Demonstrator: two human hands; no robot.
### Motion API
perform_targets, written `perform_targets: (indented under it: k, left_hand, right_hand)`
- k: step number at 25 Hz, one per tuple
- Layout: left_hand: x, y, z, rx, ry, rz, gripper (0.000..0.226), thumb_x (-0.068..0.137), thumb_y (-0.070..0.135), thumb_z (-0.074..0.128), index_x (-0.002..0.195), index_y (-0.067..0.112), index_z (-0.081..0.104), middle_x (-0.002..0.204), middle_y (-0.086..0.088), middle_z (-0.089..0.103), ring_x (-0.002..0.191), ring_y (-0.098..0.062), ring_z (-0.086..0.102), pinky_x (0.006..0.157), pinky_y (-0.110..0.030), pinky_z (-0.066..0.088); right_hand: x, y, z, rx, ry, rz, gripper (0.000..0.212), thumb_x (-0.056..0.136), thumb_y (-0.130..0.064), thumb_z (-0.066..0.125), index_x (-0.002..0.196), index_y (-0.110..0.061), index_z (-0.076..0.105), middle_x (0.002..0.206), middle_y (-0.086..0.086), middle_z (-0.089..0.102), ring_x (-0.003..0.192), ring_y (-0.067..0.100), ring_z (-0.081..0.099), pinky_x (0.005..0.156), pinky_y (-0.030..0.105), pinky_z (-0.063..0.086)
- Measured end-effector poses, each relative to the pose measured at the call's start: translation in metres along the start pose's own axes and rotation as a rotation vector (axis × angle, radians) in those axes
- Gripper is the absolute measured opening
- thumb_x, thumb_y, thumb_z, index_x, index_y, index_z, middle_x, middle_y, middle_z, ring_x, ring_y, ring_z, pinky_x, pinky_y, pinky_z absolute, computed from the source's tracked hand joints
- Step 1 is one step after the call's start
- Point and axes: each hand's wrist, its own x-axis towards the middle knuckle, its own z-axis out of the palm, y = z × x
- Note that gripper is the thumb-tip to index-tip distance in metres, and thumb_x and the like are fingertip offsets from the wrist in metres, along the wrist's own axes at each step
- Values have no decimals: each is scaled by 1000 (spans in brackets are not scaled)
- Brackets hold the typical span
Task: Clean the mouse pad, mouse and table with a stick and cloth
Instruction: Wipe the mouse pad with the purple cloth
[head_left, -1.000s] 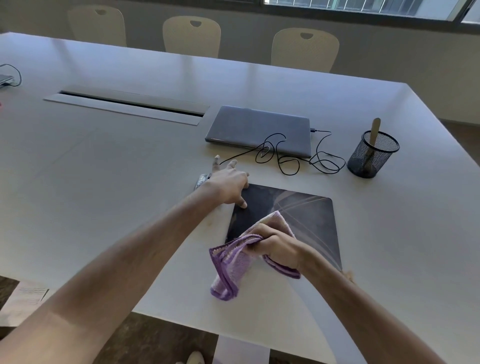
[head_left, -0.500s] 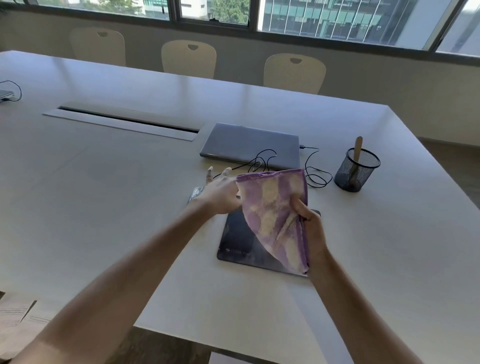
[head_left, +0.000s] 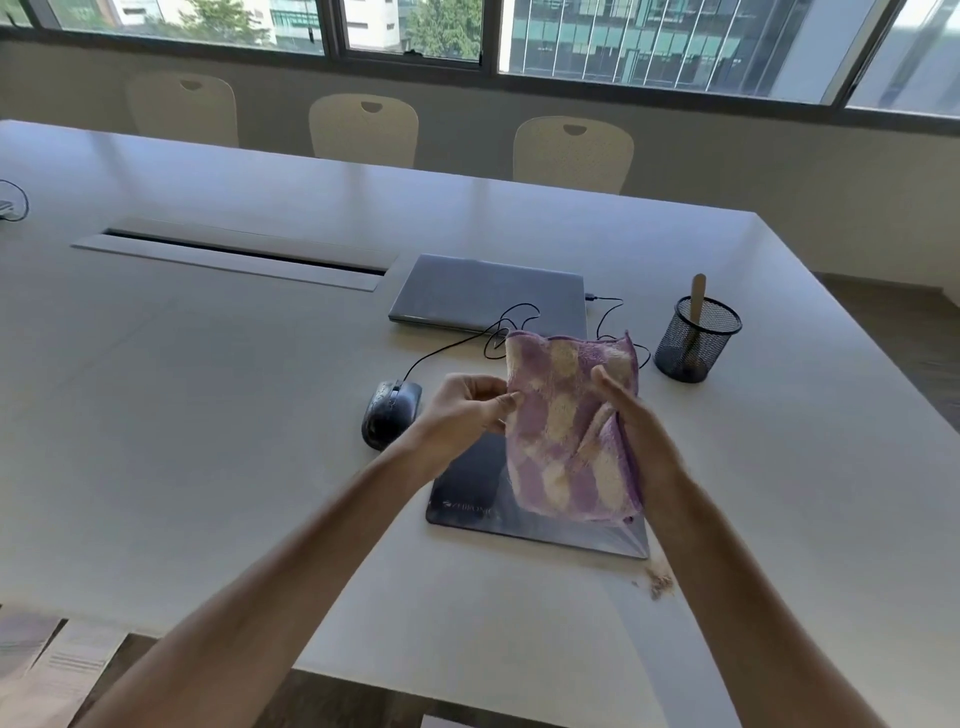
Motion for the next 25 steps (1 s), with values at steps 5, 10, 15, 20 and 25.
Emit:
perform_targets:
  k: [5, 10, 15, 20, 25]
  left_hand:
    - [1, -4, -4, 90, 111, -40, 4, 85, 7, 70, 82, 8, 72, 68, 0, 72, 63, -13, 67, 62, -31, 58]
    - [-1, -16, -17, 825, 303, 117, 17, 85, 16, 67, 101, 14, 73, 85, -3, 74, 76, -19, 69, 72, -33, 57]
    - [0, -34, -21, 1280, 254, 149, 25, 88, 17, 47, 107, 16, 63, 105, -7, 68, 99, -28, 61, 83, -37, 45]
    - [8, -50, -32, 1618, 88, 50, 51, 91, 21, 48, 141, 19, 40, 150, 3, 38, 146, -25, 16, 113, -58, -6]
    - [18, -45, -38, 1645, -46, -3, 48, 97, 23, 36, 145, 24, 37, 158, 9, 22, 149, -24, -3, 109, -61, -15]
  right_hand:
    - [5, 3, -11, -754, 285, -138, 65, 73, -10, 82, 131, -4, 53, 109, 11, 72, 92, 25, 71, 84, 41, 58]
    - [2, 36, 8, -1798, 407, -360, 80, 85, -33, 72, 149, -11, 29, 149, 11, 39, 118, 33, 56, 90, 43, 50]
    - [13, 81, 44, -1781, 106, -265, 57, 100, -46, 30, 150, -18, 32, 160, 6, 27, 148, 26, 21, 119, 47, 15]
    - [25, 109, 45, -1878, -21, -106, 56, 100, -54, 10, 154, -38, 7, 165, -8, -2, 152, 21, -4, 119, 55, -5]
    - [27, 109, 45, -1878, -3, -83, 56, 99, -51, 11, 153, -40, 4, 164, -14, -4, 151, 18, -5, 117, 55, -9]
